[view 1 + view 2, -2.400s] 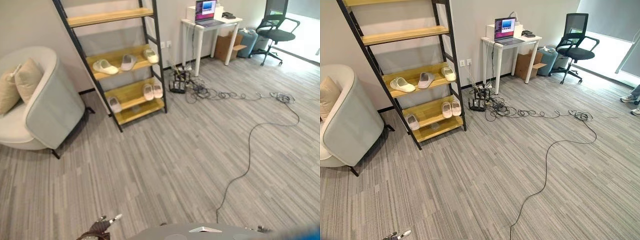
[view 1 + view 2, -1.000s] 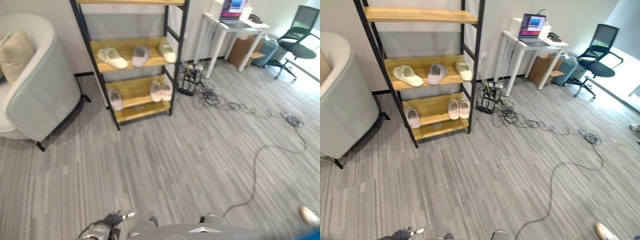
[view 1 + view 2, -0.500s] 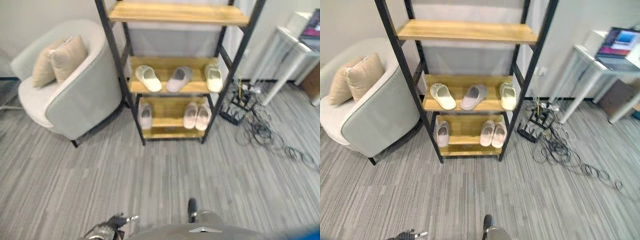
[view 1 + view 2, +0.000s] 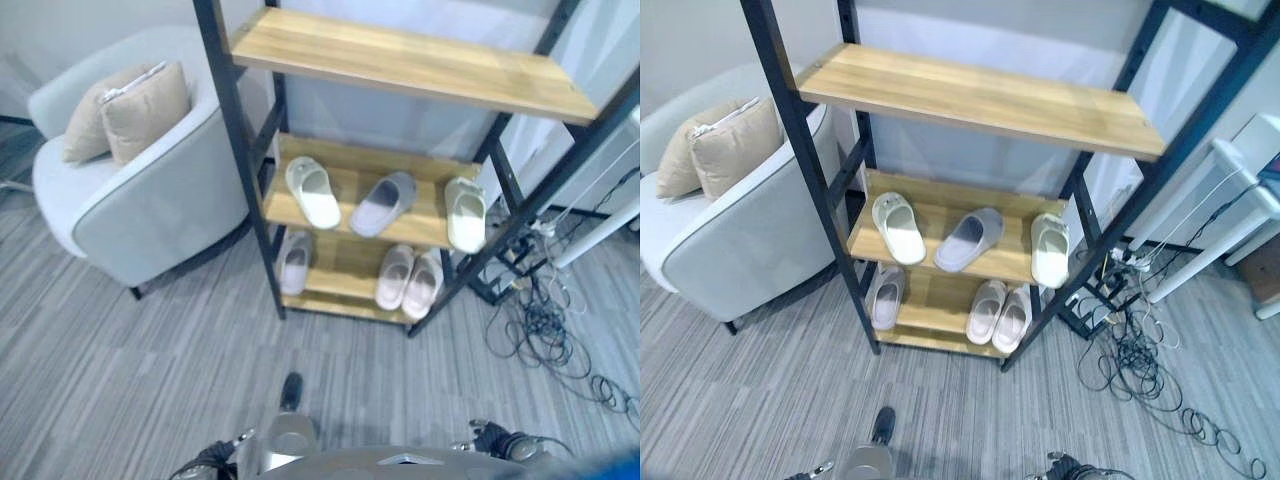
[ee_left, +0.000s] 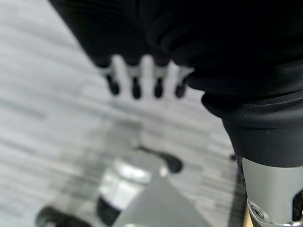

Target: Arrange the slippers neatly on the shoe rack.

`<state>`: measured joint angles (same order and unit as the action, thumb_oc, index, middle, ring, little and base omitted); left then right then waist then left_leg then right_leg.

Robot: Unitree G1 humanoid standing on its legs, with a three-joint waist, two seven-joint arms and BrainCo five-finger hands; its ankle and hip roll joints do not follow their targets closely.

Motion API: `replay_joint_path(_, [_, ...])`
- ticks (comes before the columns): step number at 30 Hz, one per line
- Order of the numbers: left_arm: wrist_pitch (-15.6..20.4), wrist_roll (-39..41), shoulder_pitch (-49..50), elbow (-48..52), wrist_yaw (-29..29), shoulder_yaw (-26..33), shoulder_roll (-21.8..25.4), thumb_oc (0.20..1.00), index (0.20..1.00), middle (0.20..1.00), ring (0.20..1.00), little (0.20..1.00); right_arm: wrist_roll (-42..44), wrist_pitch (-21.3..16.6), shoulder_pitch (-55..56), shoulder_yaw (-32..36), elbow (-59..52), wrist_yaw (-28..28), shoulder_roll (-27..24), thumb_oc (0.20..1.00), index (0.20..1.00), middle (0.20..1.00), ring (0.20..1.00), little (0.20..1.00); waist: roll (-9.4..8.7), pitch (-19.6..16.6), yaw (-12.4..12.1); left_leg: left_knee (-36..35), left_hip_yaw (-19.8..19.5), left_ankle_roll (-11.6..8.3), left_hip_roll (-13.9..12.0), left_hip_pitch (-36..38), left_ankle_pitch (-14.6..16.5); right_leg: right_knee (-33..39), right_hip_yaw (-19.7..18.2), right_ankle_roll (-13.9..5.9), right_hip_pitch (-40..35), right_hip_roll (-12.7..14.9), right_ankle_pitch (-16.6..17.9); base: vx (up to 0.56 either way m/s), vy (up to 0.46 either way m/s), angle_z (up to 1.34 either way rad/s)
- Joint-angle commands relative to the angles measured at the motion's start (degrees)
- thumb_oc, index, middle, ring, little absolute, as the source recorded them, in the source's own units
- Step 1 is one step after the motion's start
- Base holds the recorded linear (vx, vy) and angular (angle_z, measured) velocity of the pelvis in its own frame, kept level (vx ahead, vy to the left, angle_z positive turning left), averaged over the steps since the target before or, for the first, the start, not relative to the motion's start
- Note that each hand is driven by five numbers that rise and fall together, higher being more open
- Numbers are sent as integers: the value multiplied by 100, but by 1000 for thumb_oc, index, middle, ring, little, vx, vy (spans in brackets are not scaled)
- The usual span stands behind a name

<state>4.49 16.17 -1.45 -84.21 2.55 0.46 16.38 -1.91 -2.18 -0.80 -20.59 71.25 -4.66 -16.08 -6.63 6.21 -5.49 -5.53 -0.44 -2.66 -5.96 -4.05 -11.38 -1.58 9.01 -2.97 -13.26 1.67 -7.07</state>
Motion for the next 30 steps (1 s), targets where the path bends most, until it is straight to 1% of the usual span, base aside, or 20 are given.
replay_joint_path(1, [85, -125, 4, 107, -17, -95, 119, 1000, 1000, 1000, 1000, 1000, 788, -97, 88, 432, -431, -161, -242, 1000, 1000, 1000, 1000, 1000, -25, -71, -25, 984, 111, -136, 18, -467, 790, -321, -76, -580, 485, 882, 301, 109, 186, -16])
replay_joint_path(2, [85, -125, 4, 107, -17, -95, 119, 1000, 1000, 1000, 1000, 1000, 788, -97, 88, 432, -431, -161, -242, 1000, 1000, 1000, 1000, 1000, -25, -71, -26, 984, 112, -136, 18, -467, 790, -322, -77, -581, 485, 882, 301, 84, 176, -33])
replay_joint_path(3, [91, -135, 23, 152, -11, -89, 143, 1000, 1000, 1000, 1000, 1000, 786, -84, 106, 468, -434, -154, -250, 1000, 1000, 1000, 1000, 1000, -17, -84, 11, 1016, 169, -82, 75, -447, 859, -383, -126, -623, 567, 960, 430, 59, 247, -44])
replay_joint_path(4, [98, -174, -8, 240, 17, -103, 206, 1000, 1000, 1000, 1000, 1000, 845, -117, 107, 597, -537, -69, -271, 1000, 1000, 1000, 1000, 1000, 30, -64, 104, 1015, 288, 29, 187, -364, 971, -728, -228, -695, 802, 1100, 694, 56, 321, -39])
replay_joint_path(5, [108, -186, -30, 317, 39, -121, 248, 1000, 1000, 1000, 1000, 1000, 856, -146, 114, 636, -621, -8, -275, 1000, 1000, 1000, 1000, 1000, 78, -19, 145, 1010, 344, 90, 219, -328, 1017, -1030, -260, -702, 981, 1144, 835, 28, 307, -27])
replay_joint_path(6, [125, -192, -40, 384, 55, -145, 263, 1000, 1000, 1000, 1000, 1000, 864, -158, 110, 659, -696, 39, -267, 1000, 1000, 1000, 1000, 1000, 129, 26, 173, 998, 400, 136, 233, -278, 1065, -1217, -229, -696, 1133, 1205, 925, 13, 200, -29])
replay_joint_path(7, [147, -185, -49, 443, 81, -164, 269, 1000, 1000, 1000, 1000, 1000, 868, -175, 102, 668, -744, 89, -258, 1000, 1000, 1000, 1000, 1000, 168, 61, 206, 956, 467, 153, 245, -202, 1104, -1208, -95, -692, 1233, 1291, 998, 32, 146, -43])
replay_joint_path(11, [203, -309, -59, 605, 87, -315, 249, 1000, 1000, 1000, 1000, 1000, 765, -195, 71, 614, -789, 193, -243, 1000, 1000, 1000, 1000, 1000, 257, 123, 317, 815, 577, 123, 244, 42, 1238, -375, 342, -670, 1414, 1401, 1081, 58, 10, -22])
replay_joint_path(12, [202, -323, -57, 615, 97, -342, 206, 1000, 1000, 1000, 1000, 1000, 714, -194, 23, 586, -765, 223, -234, 1000, 1000, 1000, 1000, 1000, 272, 151, 354, 859, 543, 117, 236, 37, 1257, -219, 324, -717, 1452, 1415, 1138, 56, -75, 2])
replay_joint_path(13, [224, -372, -65, 634, 132, -385, 185, 1000, 1000, 1000, 1000, 1000, 698, -210, 36, 570, -769, 240, -221, 1000, 1000, 1000, 1000, 1000, 261, 174, 386, 917, 500, 110, 258, 20, 1284, -27, 194, -714, 1412, 1390, 1128, 84, -162, 22])
replay_joint_path(14, [246, -497, 36, 605, 139, -458, 27, 1000, 1000, 1000, 1000, 1000, 555, -261, 35, 513, -860, 329, -245, 1000, 1000, 1000, 1000, 1000, 254, 159, 377, 936, 497, 83, 259, 91, 1288, 88, 36, -788, 1292, 1372, 1152, 133, -234, 46])
replay_joint_path(16, [223, -628, 267, 415, 126, -463, -101, 1000, 1000, 1000, 1000, 1000, 348, -339, 36, 375, -1166, 402, -346, 1000, 1000, 1000, 1000, 1000, 327, 36, 372, 741, 449, -25, 152, 273, 1205, 100, 36, -744, 1125, 1261, 998, 185, -315, 52])
replay_joint_path(19, [191, -591, 449, 373, 35, -481, -208, 1000, 1000, 1000, 1000, 1000, 70, -389, -88, 217, -1764, 441, -610, 1000, 1000, 1000, 1000, 1000, 495, 50, 383, 588, 320, -139, -16, 383, 1082, 26, 104, -619, 1046, 1092, 749, 123, -280, 27])
replay_joint_path(20, [200, -552, 484, 436, -6, -545, -247, 1000, 1000, 1000, 1000, 1000, -57, -409, -183, 140, -1948, 441, -739, 1000, 1000, 1000, 1000, 1000, 595, 100, 377, 535, 253, -192, -79, 379, 1009, -2, 126, -574, 1053, 1027, 655, 56, -216, 8])
replay_joint_path(22, [235, -655, 496, 534, 34, -674, -265, 1000, 1000, 1000, 1000, 1000, -169, -439, -322, 56, -2039, 477, -853, 1000, 1000, 1000, 1000, 1000, 692, 167, 365, 506, 201, -237, -137, 347, 942, -42, 149, -525, 1077, 964, 574, 10, -189, -5])
replay_joint_path(23, [263, -712, 468, 687, 46, -833, -293, 1000, 1000, 1000, 1000, 1000, -284, -463, -557, -83, -2212, 510, -973, 1000, 1000, 1000, 1000, 1000, 804, 281, 343, 509, 162, -289, -201, 269, 866, -119, 163, -483, 1184, 902, 501, -45, -158, 9])
replay_joint_path(25, [301, -667, 427, 838, 63, -958, -326, 1000, 1000, 1000, 1000, 1000, -526, -513, -889, -358, -2391, 517, -1092, 1000, 1000, 1000, 1000, 1000, 927, 411, 307, 524, 92, -314, -262, 175, 802, -219, 178, -428, 1309, 828, 405, -48, -139, -1])
replay_joint_path(26, [304, -645, 415, 852, 55, -974, -343, 1000, 1000, 1000, 1000, 1000, -579, -516, -983, -421, -2380, 514, -1095, 1000, 1000, 1000, 1000, 1000, 956, 427, 298, 527, 86, -319, -279, 163, 793, -249, 181, -417, 1328, 815, 381, 116, -137, -17])
replay_joint_path(27, [279, -666, 394, 718, 46, -1067, -428, 1000, 1000, 1000, 1000, 1000, -852, -532, -1423, -906, -2702, 406, -982, 1000, 1000, 1000, 1000, 1000, 1005, 410, 278, 441, 98, -329, -314, 241, 777, -297, 145, -408, 1329, 761, 318, 134, -76, -10])
replay_joint_path(30, [276, -671, 388, 705, 38, -1099, -455, 1000, 1000, 1000, 1000, 1000, -918, -527, -1536, -1036, -2770, 357, -924, 1000, 1000, 1000, 1000, 1000, 1005, 409, 281, 415, 109, -330, -325, 261, 777, -295, 139, -410, 1327, 753, 313, 80, -24, -2])
